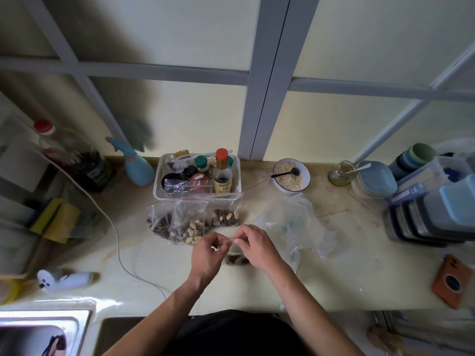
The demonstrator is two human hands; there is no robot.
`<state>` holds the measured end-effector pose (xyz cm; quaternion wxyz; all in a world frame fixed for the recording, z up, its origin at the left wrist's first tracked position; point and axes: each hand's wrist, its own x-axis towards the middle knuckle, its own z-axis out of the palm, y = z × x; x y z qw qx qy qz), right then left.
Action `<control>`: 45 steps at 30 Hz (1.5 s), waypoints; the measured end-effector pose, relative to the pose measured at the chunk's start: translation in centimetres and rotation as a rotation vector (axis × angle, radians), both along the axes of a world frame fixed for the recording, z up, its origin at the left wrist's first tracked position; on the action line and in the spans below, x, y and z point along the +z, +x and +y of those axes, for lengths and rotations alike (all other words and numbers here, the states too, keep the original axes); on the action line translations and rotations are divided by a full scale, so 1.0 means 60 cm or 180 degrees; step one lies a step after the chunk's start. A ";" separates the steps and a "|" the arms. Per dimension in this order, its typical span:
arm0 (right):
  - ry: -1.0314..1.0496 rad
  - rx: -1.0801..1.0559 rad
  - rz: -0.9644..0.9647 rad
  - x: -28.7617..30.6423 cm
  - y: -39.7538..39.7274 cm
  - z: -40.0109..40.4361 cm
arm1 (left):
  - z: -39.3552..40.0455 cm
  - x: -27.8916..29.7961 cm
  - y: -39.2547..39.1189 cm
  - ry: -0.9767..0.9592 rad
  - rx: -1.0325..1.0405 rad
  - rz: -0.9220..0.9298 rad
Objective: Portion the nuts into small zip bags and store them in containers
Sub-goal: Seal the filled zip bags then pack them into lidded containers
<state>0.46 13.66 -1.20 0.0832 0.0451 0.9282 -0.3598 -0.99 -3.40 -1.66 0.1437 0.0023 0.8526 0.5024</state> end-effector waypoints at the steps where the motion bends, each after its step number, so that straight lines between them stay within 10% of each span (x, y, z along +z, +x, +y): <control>1: 0.0010 -0.0032 0.0014 -0.002 0.000 0.002 | 0.001 0.001 0.001 0.0018 0.0026 0.0009; 19: 0.0023 -0.0437 0.0247 -0.009 0.017 0.020 | 0.004 0.006 0.007 0.0232 0.0239 0.0031; 38: -0.1424 -0.0664 -0.1161 -0.028 0.030 -0.008 | -0.041 -0.011 -0.002 0.0959 0.0622 -0.0769; 45: -0.2222 -0.1375 -0.0948 -0.038 -0.011 -0.023 | -0.056 -0.008 -0.038 0.0772 0.0693 -0.0202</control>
